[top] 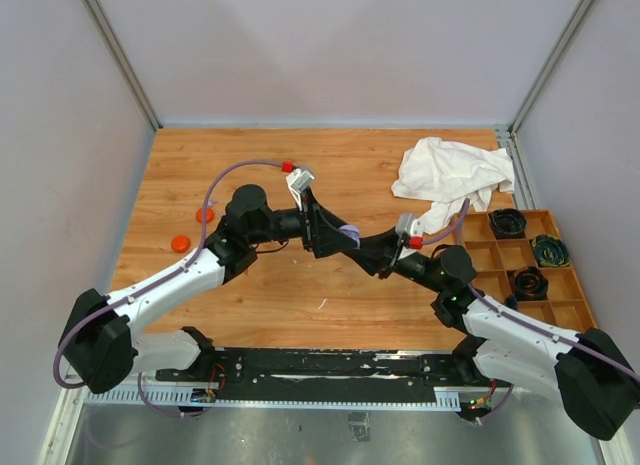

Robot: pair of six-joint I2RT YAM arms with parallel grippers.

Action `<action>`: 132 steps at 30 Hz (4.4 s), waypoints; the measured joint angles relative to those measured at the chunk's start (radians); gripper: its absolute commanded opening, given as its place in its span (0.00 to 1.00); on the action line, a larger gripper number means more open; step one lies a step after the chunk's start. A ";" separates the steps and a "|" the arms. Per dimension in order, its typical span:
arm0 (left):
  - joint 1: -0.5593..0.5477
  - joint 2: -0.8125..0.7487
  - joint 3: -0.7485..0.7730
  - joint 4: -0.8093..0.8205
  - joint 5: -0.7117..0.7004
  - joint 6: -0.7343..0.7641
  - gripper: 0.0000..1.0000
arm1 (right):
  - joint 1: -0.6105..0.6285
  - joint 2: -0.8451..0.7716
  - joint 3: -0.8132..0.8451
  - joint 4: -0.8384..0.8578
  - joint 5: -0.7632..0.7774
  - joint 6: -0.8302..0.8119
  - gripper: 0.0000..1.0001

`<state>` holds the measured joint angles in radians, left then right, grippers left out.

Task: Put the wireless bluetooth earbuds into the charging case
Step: Close the charging case, then place the charging case at the center of the board.

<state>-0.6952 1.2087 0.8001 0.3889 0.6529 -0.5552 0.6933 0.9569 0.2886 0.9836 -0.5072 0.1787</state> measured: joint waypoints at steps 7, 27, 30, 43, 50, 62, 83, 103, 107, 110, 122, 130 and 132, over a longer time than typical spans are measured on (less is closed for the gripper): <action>0.018 -0.024 -0.032 0.025 0.019 -0.005 0.80 | 0.000 0.037 0.018 0.005 -0.060 0.008 0.05; 0.079 -0.080 -0.083 0.026 0.047 -0.021 0.81 | -0.013 0.094 0.043 0.015 -0.182 0.068 0.05; 0.079 -0.058 -0.083 0.002 0.060 -0.020 0.79 | -0.013 0.094 0.043 0.016 -0.183 0.072 0.05; 0.079 -0.038 -0.084 0.006 0.176 -0.032 0.69 | -0.023 0.118 0.048 0.039 -0.212 0.099 0.05; 0.086 -0.065 -0.094 0.036 0.198 -0.032 0.65 | -0.032 0.148 0.078 0.068 -0.276 0.120 0.05; 0.098 -0.132 -0.107 0.037 0.201 -0.015 0.64 | -0.041 0.200 0.109 0.075 -0.375 0.159 0.05; 0.111 -0.200 0.002 -0.469 -0.406 0.084 0.85 | -0.140 0.238 0.254 -0.412 -0.242 0.122 0.05; 0.237 -0.138 0.138 -0.915 -1.069 0.161 0.94 | -0.420 0.563 0.362 -0.826 -0.127 0.197 0.07; 0.272 -0.134 0.100 -0.909 -1.090 0.169 0.94 | -0.444 0.621 0.384 -0.848 -0.118 0.207 0.13; 0.309 -0.128 0.089 -0.907 -1.085 0.172 0.94 | -0.458 0.639 0.386 -0.855 -0.108 0.210 0.19; 0.410 -0.127 0.081 -0.883 -1.035 0.172 0.94 | -0.476 0.606 0.385 -0.872 -0.037 0.209 0.56; 0.447 -0.115 0.072 -0.875 -1.038 0.172 0.95 | -0.476 0.470 0.341 -0.906 0.056 0.194 0.70; 0.458 -0.100 0.072 -0.874 -1.043 0.172 0.95 | -0.476 0.424 0.321 -0.907 0.071 0.189 0.74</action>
<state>-0.2375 1.1088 0.8722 -0.4847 -0.3901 -0.3828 0.2169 1.3808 0.6098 0.0769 -0.4358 0.3679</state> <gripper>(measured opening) 0.943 0.689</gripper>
